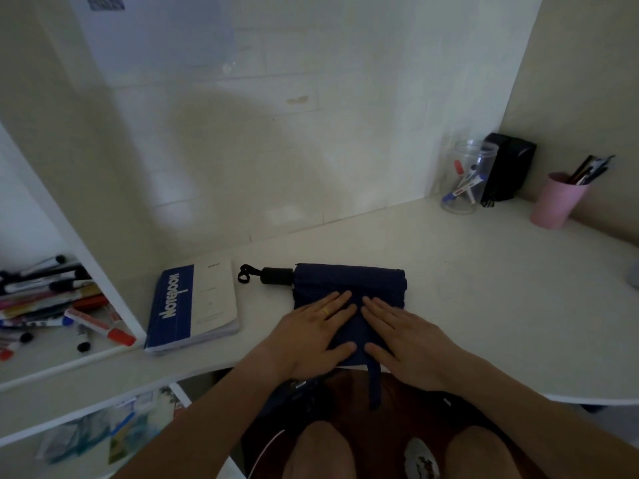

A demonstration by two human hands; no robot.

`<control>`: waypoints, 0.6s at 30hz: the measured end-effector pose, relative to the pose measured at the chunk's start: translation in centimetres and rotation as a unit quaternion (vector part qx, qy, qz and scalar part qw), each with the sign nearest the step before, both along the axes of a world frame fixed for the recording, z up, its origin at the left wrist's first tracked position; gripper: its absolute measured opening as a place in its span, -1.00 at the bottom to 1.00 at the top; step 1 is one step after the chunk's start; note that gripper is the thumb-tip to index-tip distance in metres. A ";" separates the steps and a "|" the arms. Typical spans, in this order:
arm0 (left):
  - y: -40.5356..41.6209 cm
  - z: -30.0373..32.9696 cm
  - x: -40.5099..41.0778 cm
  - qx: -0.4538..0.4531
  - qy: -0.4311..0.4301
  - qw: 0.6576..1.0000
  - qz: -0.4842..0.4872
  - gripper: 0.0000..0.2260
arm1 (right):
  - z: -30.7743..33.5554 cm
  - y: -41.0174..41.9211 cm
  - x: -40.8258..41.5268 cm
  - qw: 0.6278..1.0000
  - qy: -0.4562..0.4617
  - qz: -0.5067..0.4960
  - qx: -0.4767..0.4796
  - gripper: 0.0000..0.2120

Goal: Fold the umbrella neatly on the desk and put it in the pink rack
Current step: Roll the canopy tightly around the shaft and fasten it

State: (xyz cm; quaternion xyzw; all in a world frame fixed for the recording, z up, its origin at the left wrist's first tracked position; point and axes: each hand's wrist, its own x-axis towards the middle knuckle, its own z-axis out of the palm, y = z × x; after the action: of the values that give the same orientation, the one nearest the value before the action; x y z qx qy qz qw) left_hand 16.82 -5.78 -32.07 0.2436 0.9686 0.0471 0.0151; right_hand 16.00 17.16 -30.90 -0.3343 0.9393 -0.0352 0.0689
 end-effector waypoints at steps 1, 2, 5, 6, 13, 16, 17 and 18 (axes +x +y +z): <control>0.0 0.1 -0.1 -0.002 -0.003 1.000 -0.001 -0.35 | 0.6 0.2 -0.1 1.000 -0.023 -0.005 -0.012 -0.28; 0.0 0.1 -0.1 -0.004 -0.001 1.000 0.000 -0.35 | 1.5 0.1 -0.6 0.999 -0.024 -0.013 -0.029 -0.34; 0.1 -0.2 0.3 -0.006 0.013 1.000 0.003 -0.36 | 4.5 -1.0 -4.4 0.982 0.074 -0.072 -0.157 -0.61; 0.2 -0.3 0.5 -0.007 0.017 1.000 0.003 -0.36 | 5.2 -1.3 -6.1 0.974 0.066 -0.105 -0.188 -0.60; 0.2 -0.7 0.6 -0.008 0.018 1.000 0.005 -0.37 | 5.9 -1.9 -11.6 0.950 -0.100 -0.144 -0.258 -0.84; 0.2 -1.1 0.6 -0.004 0.026 1.000 0.003 -0.37 | 5.8 -1.8 -11.6 0.937 -0.073 -0.133 -0.315 -0.88; 0.2 -1.1 0.6 -0.002 0.028 1.000 0.005 -0.37 | 5.5 -1.8 -11.4 0.931 -0.068 -0.129 -0.334 -0.90; 0.2 -1.2 0.7 -0.001 0.028 1.000 0.006 -0.37 | 5.3 -1.8 -11.2 0.924 -0.068 -0.126 -0.353 -0.91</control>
State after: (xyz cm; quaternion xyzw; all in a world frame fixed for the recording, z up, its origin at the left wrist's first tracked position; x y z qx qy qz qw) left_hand 17.47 -5.62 -33.24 0.2386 0.9702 0.0397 -0.0123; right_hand 4.85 15.40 -25.59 -0.2128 0.8933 -0.3959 0.0050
